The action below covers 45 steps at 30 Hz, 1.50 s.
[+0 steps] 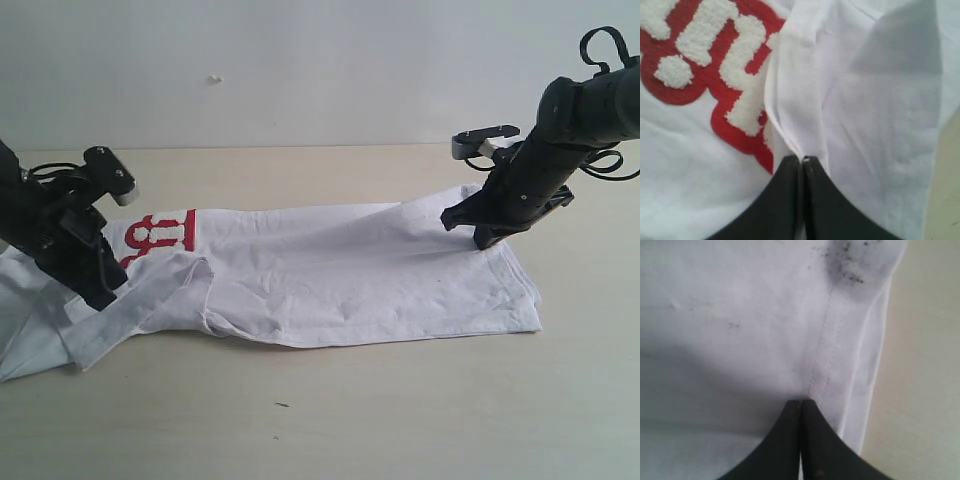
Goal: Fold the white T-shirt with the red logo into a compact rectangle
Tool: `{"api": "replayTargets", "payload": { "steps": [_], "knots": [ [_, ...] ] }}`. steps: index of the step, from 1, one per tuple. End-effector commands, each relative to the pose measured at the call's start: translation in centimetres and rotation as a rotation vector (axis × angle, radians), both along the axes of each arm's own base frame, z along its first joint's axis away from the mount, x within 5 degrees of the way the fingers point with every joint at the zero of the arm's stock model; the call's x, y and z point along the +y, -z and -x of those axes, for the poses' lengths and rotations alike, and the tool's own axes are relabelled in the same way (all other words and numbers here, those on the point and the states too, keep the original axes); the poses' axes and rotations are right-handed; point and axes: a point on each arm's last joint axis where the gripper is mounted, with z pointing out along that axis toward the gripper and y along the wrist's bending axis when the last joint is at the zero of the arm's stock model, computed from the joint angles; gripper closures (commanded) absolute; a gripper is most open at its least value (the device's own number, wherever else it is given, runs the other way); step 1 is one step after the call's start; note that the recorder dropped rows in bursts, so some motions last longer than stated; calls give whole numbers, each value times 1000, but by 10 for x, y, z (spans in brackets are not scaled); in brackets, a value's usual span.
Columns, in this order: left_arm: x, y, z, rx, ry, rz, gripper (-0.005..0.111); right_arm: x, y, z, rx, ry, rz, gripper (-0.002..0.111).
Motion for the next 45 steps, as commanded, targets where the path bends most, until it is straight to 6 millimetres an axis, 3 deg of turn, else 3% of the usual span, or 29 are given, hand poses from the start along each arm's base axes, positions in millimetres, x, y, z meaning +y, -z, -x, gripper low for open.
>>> {"api": "replayTargets", "payload": {
  "steps": [1,3,6,11,14,17,20,25,29,31,33,35,39,45],
  "knots": [
    [0,-17,-3,-70,-14,5,106,1,12,3,46,-4,-11,108],
    [1,-19,-4,-80,-23,8,106,1,12,3,46,-4,-11,108],
    [1,-19,-5,-88,-44,13,95,1,12,3,46,-2,-13,108],
    [-1,-19,-5,-83,-61,36,51,1,12,4,48,-3,-13,108],
    [-2,-18,-4,-72,-58,40,56,1,12,3,46,-3,-13,108],
    [-3,-10,-4,-37,-67,45,67,1,12,3,46,-3,-13,108],
    [1,8,-9,-22,-138,33,58,2,12,3,46,2,-19,108],
    [2,12,-9,-13,-126,16,57,2,12,4,47,-3,-20,108],
    [6,21,1,119,-99,-4,57,2,13,5,58,-7,-21,108],
    [6,19,4,147,-83,-5,63,2,13,4,58,-5,-22,108],
    [4,18,7,166,-48,-8,84,2,13,4,58,-5,-22,108],
    [4,18,6,157,-50,-9,97,2,13,4,58,-4,-24,108],
    [4,13,-1,126,-50,-8,95,2,12,4,56,-4,-24,108],
    [3,-12,-14,-6,-86,11,89,2,12,4,50,-3,-23,108]
  ]
}}
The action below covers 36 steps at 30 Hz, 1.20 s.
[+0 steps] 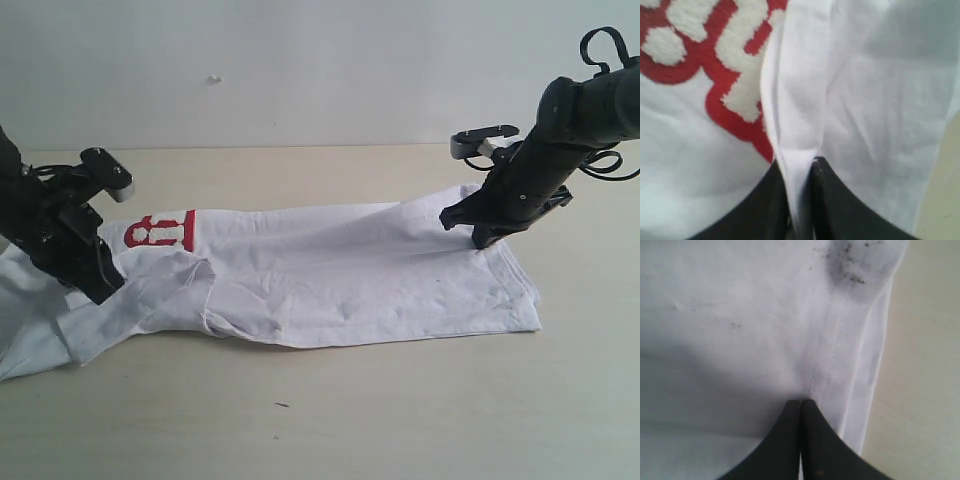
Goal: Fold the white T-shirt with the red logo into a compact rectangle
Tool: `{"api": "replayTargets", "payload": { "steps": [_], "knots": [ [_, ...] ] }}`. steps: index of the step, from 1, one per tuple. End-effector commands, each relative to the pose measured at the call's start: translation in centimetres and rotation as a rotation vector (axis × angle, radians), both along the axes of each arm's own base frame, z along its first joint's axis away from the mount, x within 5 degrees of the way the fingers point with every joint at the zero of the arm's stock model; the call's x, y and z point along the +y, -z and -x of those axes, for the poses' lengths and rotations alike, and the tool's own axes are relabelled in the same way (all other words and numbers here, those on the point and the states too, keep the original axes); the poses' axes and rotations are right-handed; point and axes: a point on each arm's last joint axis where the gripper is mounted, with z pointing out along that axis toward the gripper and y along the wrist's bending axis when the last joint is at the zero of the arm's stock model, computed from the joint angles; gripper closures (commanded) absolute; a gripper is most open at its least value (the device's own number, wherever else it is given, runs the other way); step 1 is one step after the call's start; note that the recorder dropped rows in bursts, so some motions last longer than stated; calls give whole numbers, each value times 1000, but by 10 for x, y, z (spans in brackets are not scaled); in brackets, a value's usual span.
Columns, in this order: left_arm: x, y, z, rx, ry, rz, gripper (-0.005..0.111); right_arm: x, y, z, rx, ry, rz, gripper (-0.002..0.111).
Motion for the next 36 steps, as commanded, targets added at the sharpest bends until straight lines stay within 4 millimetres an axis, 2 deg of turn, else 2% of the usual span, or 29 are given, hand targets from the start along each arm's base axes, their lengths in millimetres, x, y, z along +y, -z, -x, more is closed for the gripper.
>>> {"api": "replayTargets", "payload": {
  "steps": [1,11,16,21,28,30,36],
  "knots": [
    [1,-13,-9,-105,-32,6,89,1,12,4,52,-2,-14,108],
    [5,-20,-26,-324,5,-57,90,1,12,4,50,-4,-13,108],
    [5,-15,-30,-367,63,-93,107,1,12,4,49,-9,-11,108],
    [4,-7,-34,-401,130,-121,107,1,12,4,47,-11,-11,108],
    [6,-4,-42,-480,92,-145,106,1,12,4,43,-11,-10,108],
    [6,-4,-43,-483,81,-141,101,1,12,4,43,-11,-10,108],
    [6,0,-43,-469,42,-116,68,1,12,4,43,-11,-10,108]
  ]
}}
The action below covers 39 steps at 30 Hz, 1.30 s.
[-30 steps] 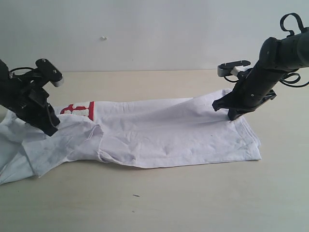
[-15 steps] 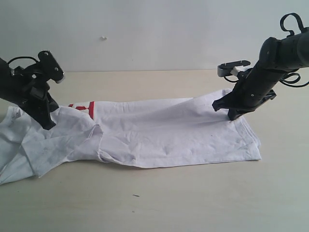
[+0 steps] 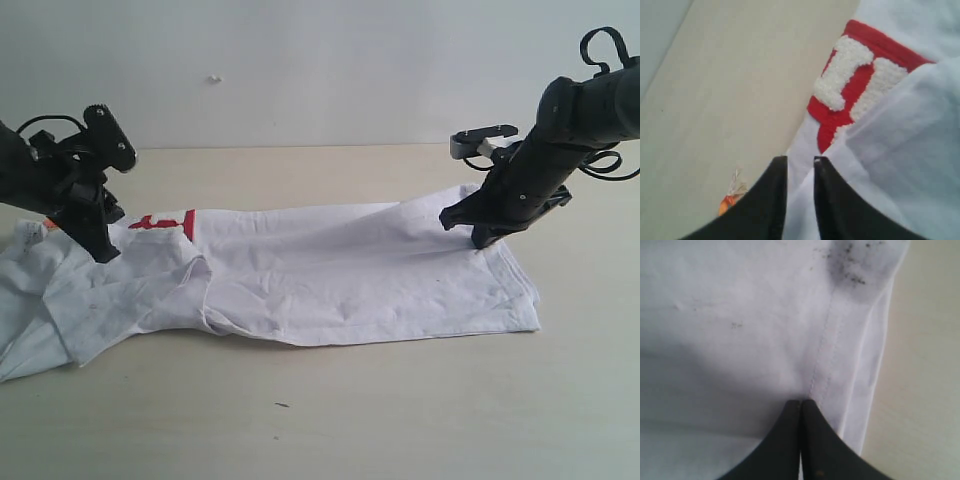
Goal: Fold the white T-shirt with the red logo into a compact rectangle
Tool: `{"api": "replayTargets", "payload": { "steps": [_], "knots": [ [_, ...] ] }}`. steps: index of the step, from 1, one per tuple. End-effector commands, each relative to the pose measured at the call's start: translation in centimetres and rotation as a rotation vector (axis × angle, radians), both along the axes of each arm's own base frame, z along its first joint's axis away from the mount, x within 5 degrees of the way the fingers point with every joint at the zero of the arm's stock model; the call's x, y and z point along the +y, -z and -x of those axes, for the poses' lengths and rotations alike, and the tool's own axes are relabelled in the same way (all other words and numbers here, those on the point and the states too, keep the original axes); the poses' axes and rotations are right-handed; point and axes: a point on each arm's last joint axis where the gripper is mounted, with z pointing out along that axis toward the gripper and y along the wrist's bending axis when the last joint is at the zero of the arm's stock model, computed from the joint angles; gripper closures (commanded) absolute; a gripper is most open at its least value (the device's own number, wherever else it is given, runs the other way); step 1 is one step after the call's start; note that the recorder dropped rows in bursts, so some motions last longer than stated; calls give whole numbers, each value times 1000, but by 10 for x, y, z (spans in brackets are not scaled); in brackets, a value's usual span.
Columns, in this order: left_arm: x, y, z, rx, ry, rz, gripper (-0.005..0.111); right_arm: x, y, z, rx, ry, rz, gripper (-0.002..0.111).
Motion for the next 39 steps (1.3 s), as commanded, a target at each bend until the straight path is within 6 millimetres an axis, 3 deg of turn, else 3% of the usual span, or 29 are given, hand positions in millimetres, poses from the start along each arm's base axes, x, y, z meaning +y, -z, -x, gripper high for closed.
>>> {"api": "replayTargets", "payload": {
  "steps": [1,8,13,17,22,32,39],
  "knots": [
    [-1,1,-3,-7,-48,41,64,1,12,4,47,-4,-10,108],
    [-1,-13,-3,-24,-206,187,63,1,12,4,49,-3,-12,108],
    [-25,-28,8,268,-81,375,77,1,12,4,52,-3,-13,108],
    [-34,-28,9,407,-60,445,78,1,12,5,64,-5,-15,108],
    [-36,-9,11,432,-97,418,78,1,12,6,69,-6,-15,108],
    [-45,37,-15,216,-357,403,78,1,12,6,67,-5,-17,108],
    [-50,39,-14,244,-341,406,78,1,12,5,66,-4,-16,108]
  ]
}}
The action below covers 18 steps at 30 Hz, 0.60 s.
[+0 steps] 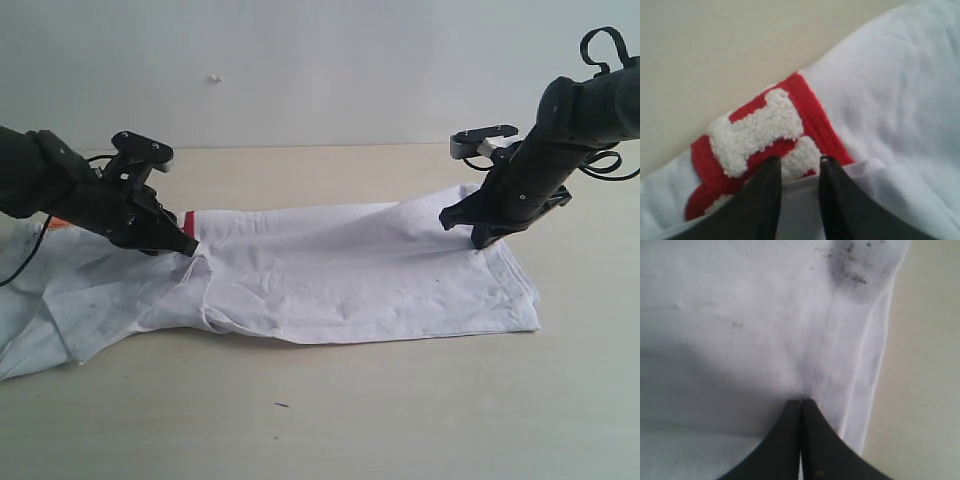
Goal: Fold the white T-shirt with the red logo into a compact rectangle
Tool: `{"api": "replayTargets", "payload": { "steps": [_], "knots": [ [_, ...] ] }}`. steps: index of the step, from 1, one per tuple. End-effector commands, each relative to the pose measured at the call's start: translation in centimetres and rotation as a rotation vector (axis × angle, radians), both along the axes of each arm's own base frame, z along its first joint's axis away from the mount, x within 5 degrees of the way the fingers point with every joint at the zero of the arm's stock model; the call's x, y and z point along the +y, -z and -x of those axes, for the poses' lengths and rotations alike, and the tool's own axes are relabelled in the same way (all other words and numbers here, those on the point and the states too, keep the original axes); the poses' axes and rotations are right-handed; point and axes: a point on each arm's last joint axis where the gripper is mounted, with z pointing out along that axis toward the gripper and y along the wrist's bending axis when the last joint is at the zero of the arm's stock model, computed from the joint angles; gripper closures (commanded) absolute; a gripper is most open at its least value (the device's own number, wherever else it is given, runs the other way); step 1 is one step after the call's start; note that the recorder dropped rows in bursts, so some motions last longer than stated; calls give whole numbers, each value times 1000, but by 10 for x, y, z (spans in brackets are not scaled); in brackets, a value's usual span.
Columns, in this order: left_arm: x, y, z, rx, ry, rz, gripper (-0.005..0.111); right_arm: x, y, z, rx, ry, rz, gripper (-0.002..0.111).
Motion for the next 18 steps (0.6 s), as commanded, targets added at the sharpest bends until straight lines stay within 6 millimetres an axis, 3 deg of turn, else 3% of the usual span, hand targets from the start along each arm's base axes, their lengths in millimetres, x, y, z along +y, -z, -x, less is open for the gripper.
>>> {"api": "replayTargets", "payload": {
  "steps": [1,8,12,15,18],
  "knots": [
    [-5,-9,1,-3,6,21,78,1,12,5,64,-6,-13,108],
    [-10,-61,13,-33,90,69,78,1,12,5,64,-6,-13,108],
    [-14,-91,33,33,235,82,78,1,12,6,68,-7,-14,108],
    [-14,-87,54,169,322,39,78,1,12,6,68,-7,-14,108],
    [-8,-67,74,253,322,-120,78,1,12,6,68,-7,-14,108]
  ]
}}
